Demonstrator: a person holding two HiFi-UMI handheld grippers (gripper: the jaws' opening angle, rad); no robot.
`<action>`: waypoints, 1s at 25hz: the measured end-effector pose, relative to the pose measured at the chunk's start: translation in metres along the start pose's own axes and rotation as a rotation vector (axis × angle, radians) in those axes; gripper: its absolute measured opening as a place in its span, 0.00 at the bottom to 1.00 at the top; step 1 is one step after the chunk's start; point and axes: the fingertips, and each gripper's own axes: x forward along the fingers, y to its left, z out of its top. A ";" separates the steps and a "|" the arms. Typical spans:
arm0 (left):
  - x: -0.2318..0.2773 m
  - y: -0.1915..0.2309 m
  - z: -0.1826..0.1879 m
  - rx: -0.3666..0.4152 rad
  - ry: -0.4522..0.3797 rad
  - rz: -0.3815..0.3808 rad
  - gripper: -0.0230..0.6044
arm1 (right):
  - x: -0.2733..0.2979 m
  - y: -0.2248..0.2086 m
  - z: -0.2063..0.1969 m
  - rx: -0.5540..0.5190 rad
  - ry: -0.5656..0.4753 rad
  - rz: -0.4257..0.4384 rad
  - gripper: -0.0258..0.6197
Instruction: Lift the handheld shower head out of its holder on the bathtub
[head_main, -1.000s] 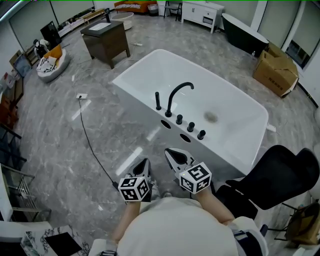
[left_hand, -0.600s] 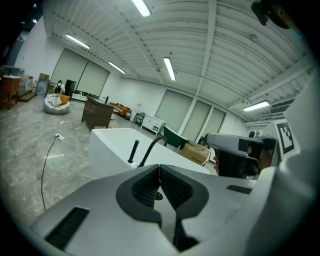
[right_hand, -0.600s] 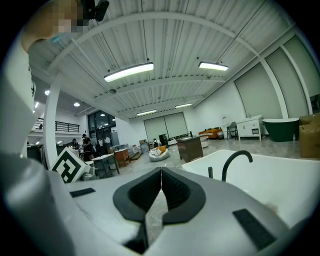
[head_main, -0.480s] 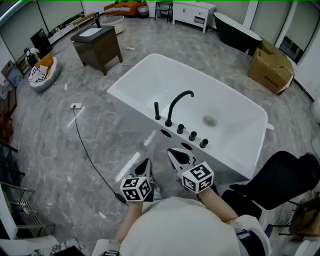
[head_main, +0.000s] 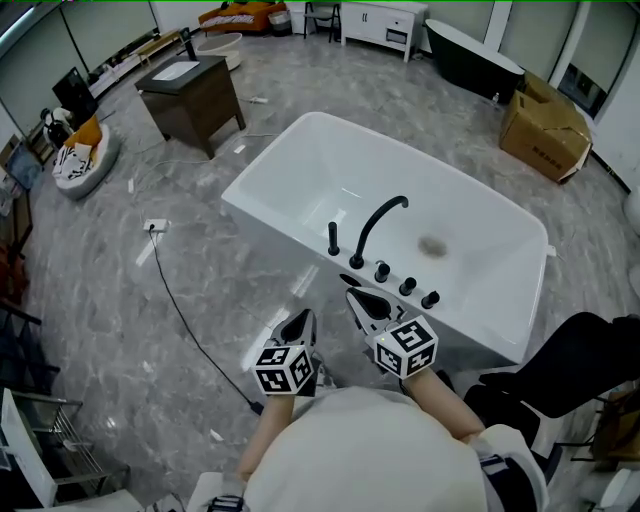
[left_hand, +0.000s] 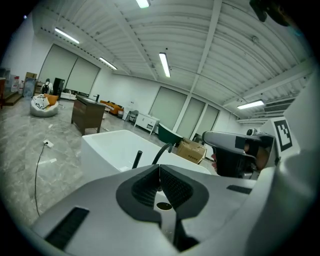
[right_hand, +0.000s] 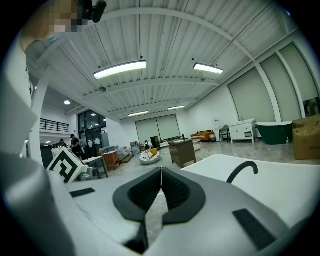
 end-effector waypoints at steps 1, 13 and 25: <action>0.003 0.006 0.005 0.004 0.004 -0.007 0.07 | 0.008 -0.001 0.002 0.002 -0.001 -0.007 0.07; 0.049 0.080 0.056 0.058 0.023 -0.089 0.07 | 0.096 -0.017 0.018 0.021 -0.034 -0.099 0.07; 0.085 0.131 0.088 0.080 0.050 -0.135 0.07 | 0.153 -0.043 0.025 0.043 -0.060 -0.197 0.07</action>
